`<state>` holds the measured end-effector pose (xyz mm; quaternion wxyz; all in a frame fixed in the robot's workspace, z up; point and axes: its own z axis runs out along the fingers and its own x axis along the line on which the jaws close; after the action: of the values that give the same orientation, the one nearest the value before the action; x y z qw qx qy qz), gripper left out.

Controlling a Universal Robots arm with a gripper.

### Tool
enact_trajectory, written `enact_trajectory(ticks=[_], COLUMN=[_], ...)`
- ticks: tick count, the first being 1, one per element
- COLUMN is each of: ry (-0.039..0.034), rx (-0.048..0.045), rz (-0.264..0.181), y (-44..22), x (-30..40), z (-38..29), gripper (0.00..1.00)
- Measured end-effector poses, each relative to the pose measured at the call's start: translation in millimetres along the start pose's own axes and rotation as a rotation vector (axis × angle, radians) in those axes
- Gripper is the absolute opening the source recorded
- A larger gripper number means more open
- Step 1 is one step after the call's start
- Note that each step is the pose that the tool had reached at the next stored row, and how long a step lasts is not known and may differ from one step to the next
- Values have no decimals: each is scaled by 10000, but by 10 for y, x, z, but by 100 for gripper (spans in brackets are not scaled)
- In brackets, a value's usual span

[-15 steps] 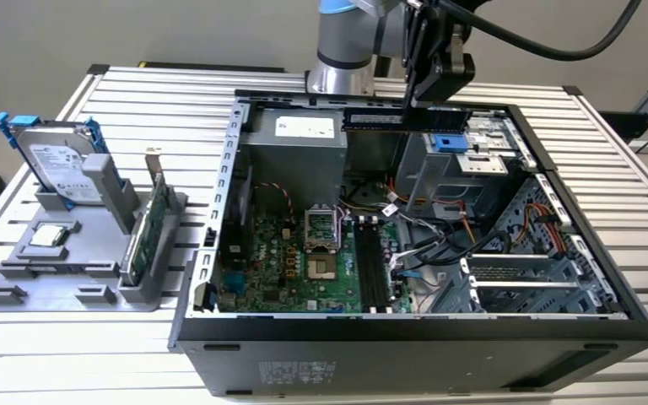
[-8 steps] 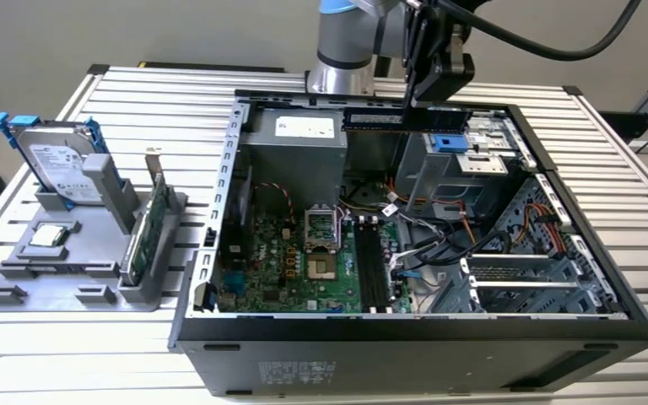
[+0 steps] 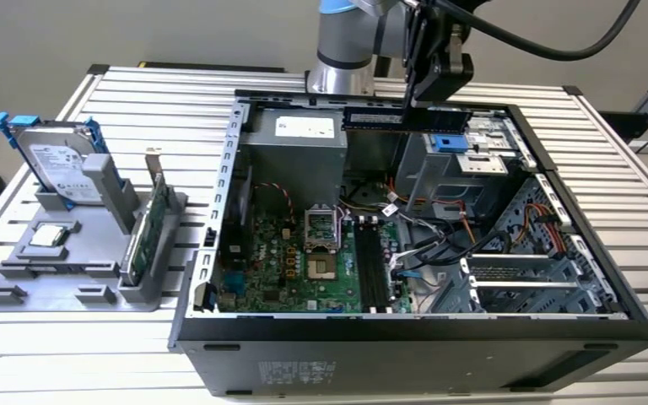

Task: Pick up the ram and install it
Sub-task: 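Pick up the ram and move it above insertion slot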

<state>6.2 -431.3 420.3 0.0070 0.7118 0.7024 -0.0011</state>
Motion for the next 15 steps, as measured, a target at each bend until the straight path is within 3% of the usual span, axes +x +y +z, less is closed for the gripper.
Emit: enact_trajectory(ticks=[15], ry=[0], rx=[0], rz=[60], y=[0], x=[0], z=[0], gripper=[0])
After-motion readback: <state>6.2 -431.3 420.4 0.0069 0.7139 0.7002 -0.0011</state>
